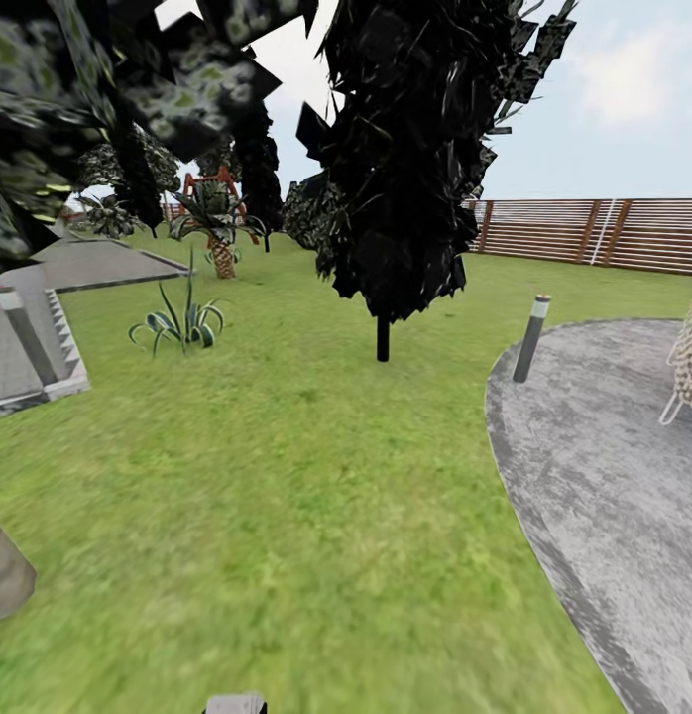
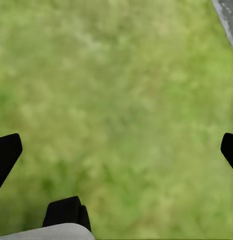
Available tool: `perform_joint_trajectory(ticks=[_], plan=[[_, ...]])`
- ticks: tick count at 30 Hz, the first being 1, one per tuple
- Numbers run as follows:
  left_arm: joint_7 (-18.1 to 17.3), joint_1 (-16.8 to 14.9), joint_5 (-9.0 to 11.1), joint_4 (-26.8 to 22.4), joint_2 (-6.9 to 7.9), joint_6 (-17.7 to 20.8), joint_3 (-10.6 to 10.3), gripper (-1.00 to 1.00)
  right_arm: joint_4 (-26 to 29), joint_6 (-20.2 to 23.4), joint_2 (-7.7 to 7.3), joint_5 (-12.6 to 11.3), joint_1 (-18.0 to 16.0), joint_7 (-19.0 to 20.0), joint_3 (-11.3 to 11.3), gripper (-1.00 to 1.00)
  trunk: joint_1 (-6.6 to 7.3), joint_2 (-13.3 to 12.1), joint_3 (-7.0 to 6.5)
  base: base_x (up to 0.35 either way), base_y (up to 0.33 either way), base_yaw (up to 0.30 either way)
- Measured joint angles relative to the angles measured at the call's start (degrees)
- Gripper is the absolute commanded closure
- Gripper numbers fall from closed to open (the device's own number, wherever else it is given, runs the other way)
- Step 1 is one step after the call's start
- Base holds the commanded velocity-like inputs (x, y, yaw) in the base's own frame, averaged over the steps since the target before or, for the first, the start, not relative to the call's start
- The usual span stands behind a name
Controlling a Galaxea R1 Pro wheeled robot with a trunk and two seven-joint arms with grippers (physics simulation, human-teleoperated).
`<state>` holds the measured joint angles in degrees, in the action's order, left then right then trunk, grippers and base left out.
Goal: Take the three Easter eggs out of the wicker basket on the lawn in the garden, then place them on the lawn next to a single tree (choose any tree) so that all three eggs are next to the same tree and none are left in the basket.
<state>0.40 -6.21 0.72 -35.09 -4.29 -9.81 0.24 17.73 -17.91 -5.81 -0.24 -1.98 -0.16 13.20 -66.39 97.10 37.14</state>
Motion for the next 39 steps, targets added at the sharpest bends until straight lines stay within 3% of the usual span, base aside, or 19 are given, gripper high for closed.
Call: perform_joint_trajectory(ticks=[20,31,39], plan=[[0.08,0.0,0.02,-0.01,0.02,0.13,0.08,-1.0,0.02,-0.01,0.0,0.0,0.0,0.0,-0.01,-1.0,0.0,0.0,0.0,0.318,-0.025,0.0],[0.08,0.01,0.05,-0.03,0.02,0.13,0.08,-1.0,-0.03,-0.01,0.0,0.0,-0.02,0.0,-0.02,-1.0,0.0,0.0,0.0,0.324,0.0,0.209],[0.08,0.0,0.01,-0.01,0.03,0.11,0.08,-1.0,0.01,0.0,0.0,0.0,0.0,0.0,-0.01,-1.0,0.0,0.0,0.0,0.324,0.0,0.025]])
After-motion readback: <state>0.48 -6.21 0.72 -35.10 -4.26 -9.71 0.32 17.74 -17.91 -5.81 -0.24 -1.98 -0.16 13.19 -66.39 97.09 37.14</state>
